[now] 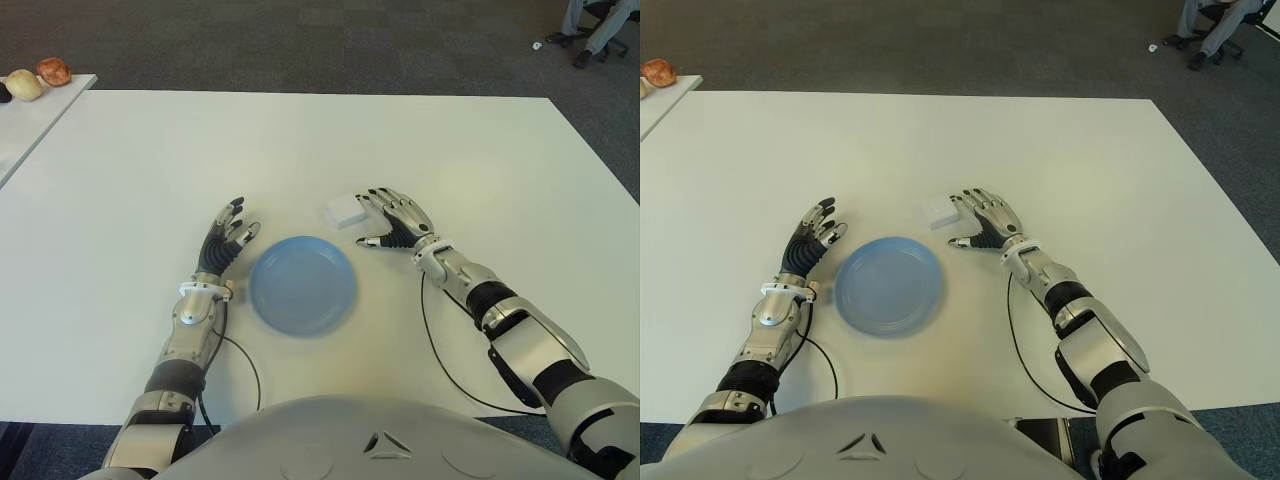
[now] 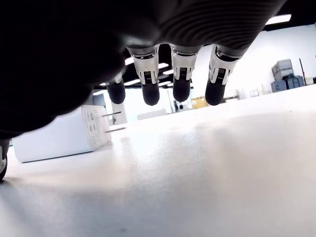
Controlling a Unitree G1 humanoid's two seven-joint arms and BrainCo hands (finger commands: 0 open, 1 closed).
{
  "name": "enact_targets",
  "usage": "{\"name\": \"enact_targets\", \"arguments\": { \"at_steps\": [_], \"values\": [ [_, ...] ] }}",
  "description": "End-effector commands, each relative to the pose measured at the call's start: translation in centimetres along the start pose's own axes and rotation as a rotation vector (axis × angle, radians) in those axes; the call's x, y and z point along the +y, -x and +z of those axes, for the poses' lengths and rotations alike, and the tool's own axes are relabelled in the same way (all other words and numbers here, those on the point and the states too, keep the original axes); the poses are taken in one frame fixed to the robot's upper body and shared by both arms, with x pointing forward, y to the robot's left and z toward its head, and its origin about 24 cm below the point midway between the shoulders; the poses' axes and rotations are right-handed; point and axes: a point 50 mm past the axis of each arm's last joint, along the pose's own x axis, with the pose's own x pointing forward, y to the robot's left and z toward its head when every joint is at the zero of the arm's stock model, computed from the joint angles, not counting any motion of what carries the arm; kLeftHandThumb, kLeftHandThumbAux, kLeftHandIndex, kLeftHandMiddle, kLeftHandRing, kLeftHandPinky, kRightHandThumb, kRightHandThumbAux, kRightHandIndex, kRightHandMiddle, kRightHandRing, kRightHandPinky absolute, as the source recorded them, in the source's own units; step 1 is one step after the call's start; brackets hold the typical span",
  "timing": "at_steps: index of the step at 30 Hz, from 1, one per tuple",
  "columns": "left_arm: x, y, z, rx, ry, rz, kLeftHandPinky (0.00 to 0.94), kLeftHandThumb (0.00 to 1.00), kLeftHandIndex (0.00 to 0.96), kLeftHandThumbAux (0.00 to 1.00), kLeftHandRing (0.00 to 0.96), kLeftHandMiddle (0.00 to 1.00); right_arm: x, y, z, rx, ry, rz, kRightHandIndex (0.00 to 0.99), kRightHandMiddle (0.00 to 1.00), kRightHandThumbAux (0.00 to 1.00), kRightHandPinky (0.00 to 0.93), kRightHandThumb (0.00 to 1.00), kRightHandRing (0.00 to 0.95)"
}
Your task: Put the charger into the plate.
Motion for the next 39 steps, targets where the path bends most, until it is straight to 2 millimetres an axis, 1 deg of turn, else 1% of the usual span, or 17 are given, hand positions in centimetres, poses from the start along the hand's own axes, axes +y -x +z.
{"name": "enact_targets", "arguments": {
  "at_steps": [1,12,16,19,21,28,33,39],
  "values": [
    [-0.6,2.8,-3.5,0.202,0.01,-0.019,0.032,0.0,0.131,0.527,0.054,0.087,0.9,0.5,-0.1,0.0,0.019,0.048,0.014,0.0,0.417,0.016,0.314,0.0],
    [-0.7,2.8,-3.6,0.208,0.013,-0.023,0.017,0.0,0.129,0.533,0.046,0.079,0.6,0.3,0.0,-0.021,0.04,0.004,0.024,0.001,0.417,0.017,0.31,0.0],
    [-0.7,2.7,-3.6,0.211,0.011,-0.026,0.016,0.0,0.127,0.542,0.045,0.073,-0.4,-0.5,0.4,-0.053,0.056,-0.036,0.021,0.002,0.413,0.013,0.316,0.0],
    [-0.7,2.7,-3.6,0.21,0.005,-0.028,0.02,0.0,0.127,0.546,0.045,0.071,-2.0,-1.9,1.2,-0.093,0.07,-0.083,0.018,0.003,0.409,0.015,0.317,0.0],
    [-0.7,2.7,-3.6,0.211,0.002,-0.029,0.018,0.0,0.126,0.547,0.043,0.071,-2.6,-2.5,1.5,-0.114,0.079,-0.108,0.021,0.008,0.407,0.022,0.313,0.0],
    [-0.8,2.7,-3.6,0.205,0.003,-0.024,0.021,0.0,0.126,0.552,0.047,0.077,-3.7,-3.8,2.4,-0.172,0.141,-0.148,0.027,0.02,0.417,0.024,0.293,0.004],
    [-1.0,2.8,-3.5,0.194,0.004,-0.025,0.03,0.0,0.128,0.536,0.051,0.081,-4.6,-5.0,3.5,-0.22,0.172,-0.148,0.019,0.018,0.43,0.023,0.288,0.003],
    [-1.2,2.9,-3.4,0.197,-0.006,-0.029,0.027,0.0,0.133,0.511,0.053,0.087,-4.6,-5.3,4.3,-0.265,0.181,-0.14,0.018,0.012,0.449,0.03,0.288,0.001]
  ]
}}
